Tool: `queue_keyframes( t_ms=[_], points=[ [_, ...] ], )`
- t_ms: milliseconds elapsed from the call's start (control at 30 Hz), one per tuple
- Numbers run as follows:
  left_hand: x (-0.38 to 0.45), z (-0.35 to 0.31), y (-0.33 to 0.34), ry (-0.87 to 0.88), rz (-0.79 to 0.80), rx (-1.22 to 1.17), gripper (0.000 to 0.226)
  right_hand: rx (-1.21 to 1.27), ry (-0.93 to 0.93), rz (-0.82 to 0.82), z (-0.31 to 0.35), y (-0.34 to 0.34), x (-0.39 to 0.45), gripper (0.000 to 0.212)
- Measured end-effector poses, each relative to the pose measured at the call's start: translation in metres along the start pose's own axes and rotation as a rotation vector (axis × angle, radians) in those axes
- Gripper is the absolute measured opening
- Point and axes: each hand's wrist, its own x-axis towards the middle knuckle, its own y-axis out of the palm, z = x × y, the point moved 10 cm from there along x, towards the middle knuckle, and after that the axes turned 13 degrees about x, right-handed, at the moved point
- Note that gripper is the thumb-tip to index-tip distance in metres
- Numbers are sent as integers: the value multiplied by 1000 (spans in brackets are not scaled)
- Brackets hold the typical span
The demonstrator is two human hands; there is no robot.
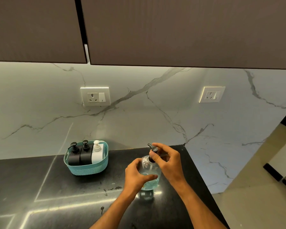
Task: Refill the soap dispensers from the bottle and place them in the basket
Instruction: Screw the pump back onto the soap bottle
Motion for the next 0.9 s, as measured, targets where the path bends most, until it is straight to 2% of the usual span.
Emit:
queue_keyframes(
  t_ms=[233, 400, 700, 900],
  points=[
    [13, -6, 11, 18, 17, -16, 62, 80, 43, 161, -4, 2, 21, 43],
    [30, -10, 22, 22, 28, -18, 61, 18, 65, 277, -12, -1, 38, 44],
    [73, -21, 47, 5, 21, -3, 62, -126, 20, 248, -26, -26, 81, 35],
    [111, -21, 66, -12, 22, 25, 67, -161, 32, 252, -40, -47, 112, 43]
  ],
)
